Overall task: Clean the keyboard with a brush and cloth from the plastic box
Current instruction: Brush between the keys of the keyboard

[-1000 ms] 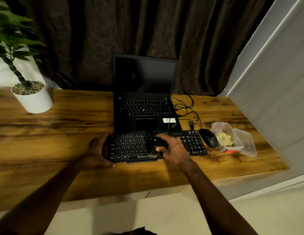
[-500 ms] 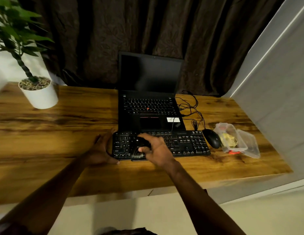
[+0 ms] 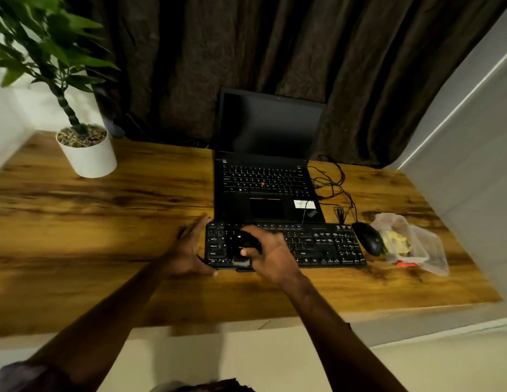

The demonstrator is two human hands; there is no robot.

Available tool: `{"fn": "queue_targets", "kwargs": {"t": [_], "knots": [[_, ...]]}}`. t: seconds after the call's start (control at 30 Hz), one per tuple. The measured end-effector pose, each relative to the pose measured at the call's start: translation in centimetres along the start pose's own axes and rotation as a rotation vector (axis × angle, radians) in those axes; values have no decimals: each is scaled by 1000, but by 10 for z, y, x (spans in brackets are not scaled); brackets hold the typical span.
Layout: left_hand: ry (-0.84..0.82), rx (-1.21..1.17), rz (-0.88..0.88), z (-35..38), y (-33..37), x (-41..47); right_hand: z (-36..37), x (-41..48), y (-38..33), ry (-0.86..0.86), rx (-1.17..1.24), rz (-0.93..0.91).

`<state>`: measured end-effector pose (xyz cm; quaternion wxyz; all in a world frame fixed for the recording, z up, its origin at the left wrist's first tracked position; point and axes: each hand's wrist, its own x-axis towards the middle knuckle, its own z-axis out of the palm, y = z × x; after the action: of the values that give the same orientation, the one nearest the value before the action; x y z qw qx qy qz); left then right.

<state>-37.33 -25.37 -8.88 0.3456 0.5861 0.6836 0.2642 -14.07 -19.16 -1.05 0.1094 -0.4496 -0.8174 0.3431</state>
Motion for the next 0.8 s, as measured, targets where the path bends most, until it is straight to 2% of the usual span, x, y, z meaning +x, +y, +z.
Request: {"fn": "queue_targets", "kwargs": {"t": [0.13, 0.33, 0.6, 0.7, 0.8], "knots": [[7, 30, 6, 1, -2, 2, 1, 1, 1, 38, 40, -12], [15, 76, -42, 3, -5, 4, -22, -11, 28, 68, -47, 87], [-2, 106, -61, 4, -9, 7, 22, 1, -19, 35, 1, -82], [-5, 120, -59, 5, -10, 8, 33, 6, -29, 77, 43, -137], [-10, 127, -43, 3, -7, 9, 26, 3, -23, 88, 65, -106]]}}
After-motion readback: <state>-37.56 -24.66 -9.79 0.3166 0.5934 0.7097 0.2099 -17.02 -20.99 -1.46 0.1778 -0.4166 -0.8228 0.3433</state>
